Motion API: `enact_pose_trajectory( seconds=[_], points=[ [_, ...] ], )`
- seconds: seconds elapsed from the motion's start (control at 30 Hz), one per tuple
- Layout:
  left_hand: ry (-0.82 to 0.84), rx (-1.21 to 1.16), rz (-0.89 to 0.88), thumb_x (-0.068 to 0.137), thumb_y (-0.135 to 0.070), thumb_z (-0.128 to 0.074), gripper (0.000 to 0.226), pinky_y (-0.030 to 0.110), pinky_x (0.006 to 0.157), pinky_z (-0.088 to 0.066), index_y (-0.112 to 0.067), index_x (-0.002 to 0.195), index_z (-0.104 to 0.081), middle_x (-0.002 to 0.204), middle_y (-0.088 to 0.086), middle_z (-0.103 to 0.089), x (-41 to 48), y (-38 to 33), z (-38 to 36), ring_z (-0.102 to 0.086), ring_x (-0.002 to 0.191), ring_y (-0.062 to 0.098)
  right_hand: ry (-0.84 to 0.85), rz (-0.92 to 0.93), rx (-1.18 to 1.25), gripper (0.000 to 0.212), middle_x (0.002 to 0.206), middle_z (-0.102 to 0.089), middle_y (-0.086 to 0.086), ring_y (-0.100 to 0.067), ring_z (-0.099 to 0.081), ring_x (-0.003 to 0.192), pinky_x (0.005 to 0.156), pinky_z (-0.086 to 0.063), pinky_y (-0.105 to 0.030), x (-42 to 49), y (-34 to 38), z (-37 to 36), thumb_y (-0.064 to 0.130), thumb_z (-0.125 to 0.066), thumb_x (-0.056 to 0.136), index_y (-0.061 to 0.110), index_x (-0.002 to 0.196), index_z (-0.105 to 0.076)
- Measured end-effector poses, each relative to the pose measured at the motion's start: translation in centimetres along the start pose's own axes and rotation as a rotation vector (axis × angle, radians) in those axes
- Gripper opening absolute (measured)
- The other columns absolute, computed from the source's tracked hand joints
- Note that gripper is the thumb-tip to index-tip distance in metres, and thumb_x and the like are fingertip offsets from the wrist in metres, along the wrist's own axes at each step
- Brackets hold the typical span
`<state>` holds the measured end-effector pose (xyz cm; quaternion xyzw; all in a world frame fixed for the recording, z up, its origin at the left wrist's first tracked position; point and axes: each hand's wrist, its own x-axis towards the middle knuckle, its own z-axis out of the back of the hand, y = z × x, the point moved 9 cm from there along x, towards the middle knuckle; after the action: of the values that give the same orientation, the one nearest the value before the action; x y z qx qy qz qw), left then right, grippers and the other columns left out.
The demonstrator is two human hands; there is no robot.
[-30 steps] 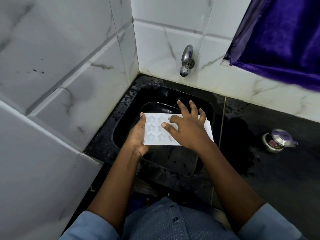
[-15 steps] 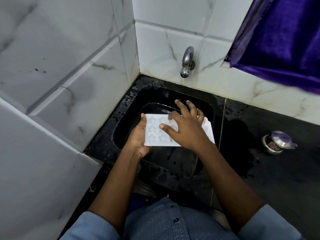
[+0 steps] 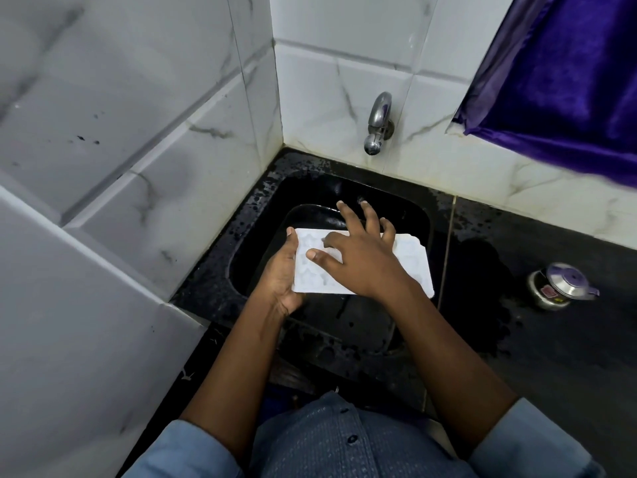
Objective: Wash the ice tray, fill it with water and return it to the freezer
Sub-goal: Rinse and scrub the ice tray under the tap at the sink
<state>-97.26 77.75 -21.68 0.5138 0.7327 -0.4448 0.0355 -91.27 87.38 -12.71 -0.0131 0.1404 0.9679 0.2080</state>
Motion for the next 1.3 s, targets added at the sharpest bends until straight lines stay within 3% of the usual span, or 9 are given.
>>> enact_pose_trajectory(
  seconds=[0.27,0.47,0.6,0.83,1.0,1.3],
  points=[
    [-0.020,0.000,0.000,0.105,-0.070,-0.035,0.080,0.055,0.101,-0.056,-0.004,0.142,-0.061,0.134,0.025,-0.070,0.1,-0.2,0.3,-0.072,0.119,0.038,-0.007,-0.007,-0.009,0.062,0.176,-0.003,0.002,-0.031,0.012,0.160,0.122,0.003,-0.060,-0.1,0.4,-0.1,0.079,-0.028,0.098,0.040,0.132,-0.065],
    [-0.017,0.006,-0.003,0.104,-0.071,-0.036,0.081,0.060,0.113,-0.047,-0.006,0.144,-0.062,0.136,0.024,-0.069,0.4,-0.1,0.5,-0.068,0.125,0.040,-0.010,-0.015,0.033,0.058,0.176,-0.006,0.002,-0.029,0.010,0.160,0.122,0.002,-0.058,-0.2,0.3,-0.2,0.077,-0.032,0.099,0.038,0.129,-0.062],
    [-0.041,0.013,-0.017,0.103,-0.071,-0.038,0.078,0.061,0.112,-0.048,-0.008,0.144,-0.062,0.136,0.022,-0.069,0.6,0.0,0.7,-0.068,0.125,0.039,-0.086,0.056,0.078,0.047,0.175,-0.010,0.001,-0.030,0.006,0.160,0.122,-0.002,-0.057,0.0,1.3,0.5,0.072,-0.041,0.098,0.036,0.126,-0.054],
    [-0.036,0.056,-0.016,0.108,-0.064,-0.037,0.071,0.072,0.118,-0.034,-0.007,0.140,-0.064,0.139,0.025,-0.066,0.9,0.3,0.7,-0.057,0.137,0.047,0.016,0.091,0.004,0.042,0.176,0.001,0.001,-0.033,0.014,0.160,0.122,0.000,-0.063,0.9,2.6,-0.6,0.064,-0.036,0.104,0.039,0.128,-0.060],
    [-0.077,0.086,-0.036,0.107,-0.065,-0.039,0.069,0.062,0.113,-0.046,-0.008,0.132,-0.070,0.130,0.024,-0.072,0.7,-0.3,0.9,-0.064,0.128,0.043,0.053,0.071,-0.020,0.056,0.176,0.000,0.002,-0.032,0.014,0.160,0.122,0.001,-0.062,0.9,2.9,-0.8,0.069,-0.032,0.102,0.040,0.140,-0.059],
    [-0.081,0.101,-0.036,0.105,-0.067,-0.040,0.072,0.059,0.110,-0.049,-0.009,0.138,-0.067,0.133,0.023,-0.070,0.8,-0.5,1.0,-0.068,0.125,0.041,0.068,0.066,-0.004,0.056,0.176,-0.001,0.002,-0.032,0.013,0.160,0.122,0.001,-0.062,1.1,2.8,-1.2,0.071,-0.033,0.101,0.042,0.142,-0.056]
  ],
)
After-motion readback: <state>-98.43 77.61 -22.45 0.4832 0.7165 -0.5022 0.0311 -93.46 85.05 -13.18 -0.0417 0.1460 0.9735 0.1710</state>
